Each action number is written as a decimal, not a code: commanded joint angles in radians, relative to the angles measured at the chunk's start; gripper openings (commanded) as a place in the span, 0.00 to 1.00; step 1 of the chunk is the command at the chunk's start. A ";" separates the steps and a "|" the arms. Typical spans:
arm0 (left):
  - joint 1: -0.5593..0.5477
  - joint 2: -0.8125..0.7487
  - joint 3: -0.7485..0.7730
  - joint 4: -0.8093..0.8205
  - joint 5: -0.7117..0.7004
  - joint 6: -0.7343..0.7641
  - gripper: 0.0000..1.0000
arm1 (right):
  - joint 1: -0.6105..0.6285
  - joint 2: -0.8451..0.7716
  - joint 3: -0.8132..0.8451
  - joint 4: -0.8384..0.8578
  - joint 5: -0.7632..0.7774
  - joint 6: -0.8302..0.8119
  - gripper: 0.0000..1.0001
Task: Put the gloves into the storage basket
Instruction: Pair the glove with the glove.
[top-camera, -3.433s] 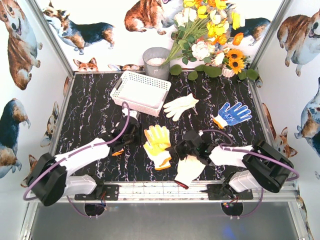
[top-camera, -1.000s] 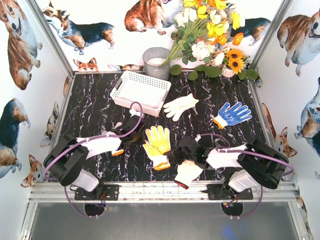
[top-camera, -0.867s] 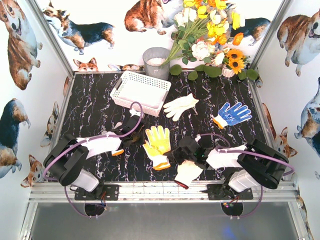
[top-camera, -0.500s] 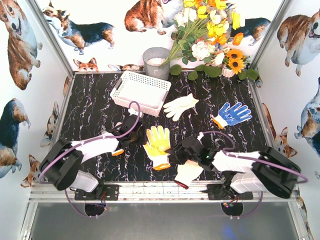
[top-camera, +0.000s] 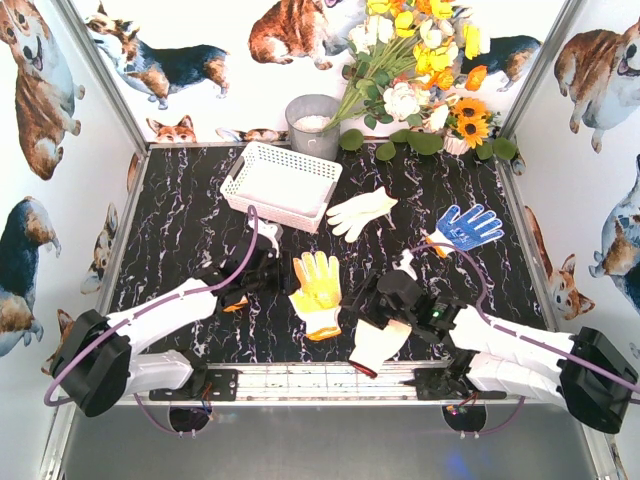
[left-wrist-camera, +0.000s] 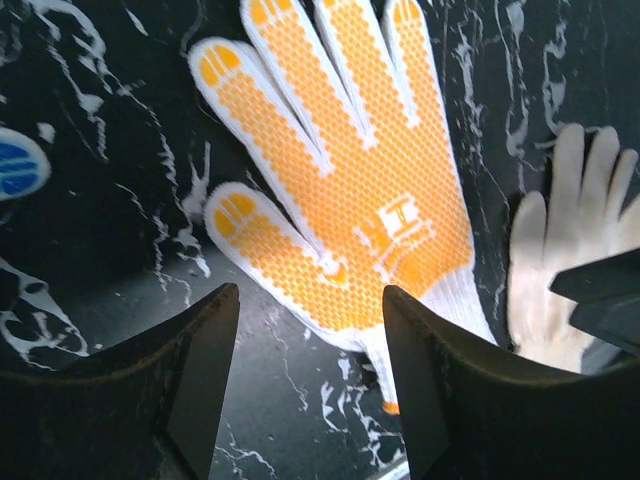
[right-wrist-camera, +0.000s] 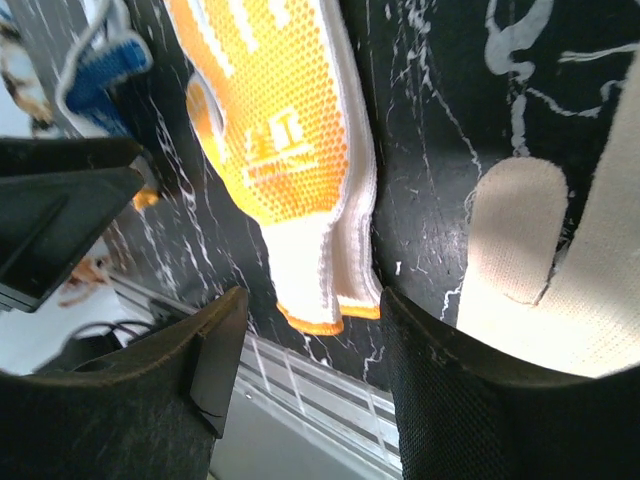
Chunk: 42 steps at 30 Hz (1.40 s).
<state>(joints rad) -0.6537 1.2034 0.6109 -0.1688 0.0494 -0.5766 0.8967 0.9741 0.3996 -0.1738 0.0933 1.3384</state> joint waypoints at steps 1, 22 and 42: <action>-0.003 -0.014 -0.029 0.023 0.116 -0.046 0.52 | 0.006 0.062 0.077 0.003 -0.130 -0.153 0.58; -0.062 0.116 -0.054 0.170 0.194 -0.116 0.35 | 0.006 0.342 0.173 0.088 -0.250 -0.177 0.30; -0.089 0.219 -0.025 0.280 0.202 -0.137 0.23 | 0.006 0.376 0.189 0.015 -0.207 -0.194 0.11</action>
<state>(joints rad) -0.7361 1.3876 0.5713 0.0360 0.2478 -0.7109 0.8967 1.3449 0.5426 -0.1635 -0.1406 1.1633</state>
